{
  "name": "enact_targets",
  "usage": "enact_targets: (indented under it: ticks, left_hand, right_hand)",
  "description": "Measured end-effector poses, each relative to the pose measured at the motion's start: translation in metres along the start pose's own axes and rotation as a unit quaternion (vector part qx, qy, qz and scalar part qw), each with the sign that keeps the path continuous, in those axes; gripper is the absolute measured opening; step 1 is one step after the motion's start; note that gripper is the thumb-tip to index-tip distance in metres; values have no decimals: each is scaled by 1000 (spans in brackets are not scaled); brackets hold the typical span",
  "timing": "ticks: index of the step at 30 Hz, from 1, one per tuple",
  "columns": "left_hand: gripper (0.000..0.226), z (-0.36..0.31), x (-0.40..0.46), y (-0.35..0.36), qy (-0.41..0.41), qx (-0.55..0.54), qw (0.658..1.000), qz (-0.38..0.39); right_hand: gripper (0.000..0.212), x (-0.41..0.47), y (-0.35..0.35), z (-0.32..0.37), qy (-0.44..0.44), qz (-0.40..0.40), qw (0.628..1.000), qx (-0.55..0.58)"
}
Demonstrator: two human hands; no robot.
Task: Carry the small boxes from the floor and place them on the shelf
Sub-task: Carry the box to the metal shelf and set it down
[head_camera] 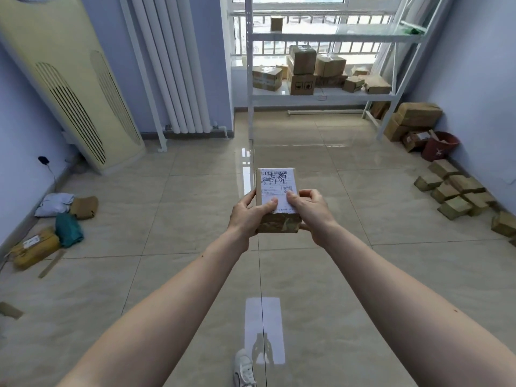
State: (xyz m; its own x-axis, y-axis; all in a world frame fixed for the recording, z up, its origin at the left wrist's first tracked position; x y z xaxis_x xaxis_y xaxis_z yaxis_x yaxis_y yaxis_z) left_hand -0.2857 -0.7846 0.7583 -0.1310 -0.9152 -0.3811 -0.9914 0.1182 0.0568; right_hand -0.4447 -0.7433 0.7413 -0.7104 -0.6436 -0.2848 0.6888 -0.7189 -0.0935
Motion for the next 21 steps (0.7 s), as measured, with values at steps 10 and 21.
enact_targets:
  ticks: [10, 21]
  left_hand:
    - [65, -73, 149, 39, 12, 25, 999, 42]
    - [43, -140, 310, 125, 33, 14, 997, 74]
  right_hand:
    - [42, 129, 72, 55, 8, -17, 1000, 17]
    - [39, 308, 122, 123, -22, -9, 999, 38]
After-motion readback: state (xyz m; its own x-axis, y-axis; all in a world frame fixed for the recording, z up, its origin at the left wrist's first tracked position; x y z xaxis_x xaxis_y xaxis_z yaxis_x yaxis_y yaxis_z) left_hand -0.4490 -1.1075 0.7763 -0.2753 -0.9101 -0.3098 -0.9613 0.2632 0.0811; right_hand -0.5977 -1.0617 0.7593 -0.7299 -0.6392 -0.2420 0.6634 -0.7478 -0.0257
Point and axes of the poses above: each hand's wrist, its own x-axis towards the middle knuckle, its own y-axis out of the palm, z = x × y, the point moved 9 cm from there along x, towards the middle knuckle, and after that the axes turned 14 degrees about -z, right-handed, at the moved point
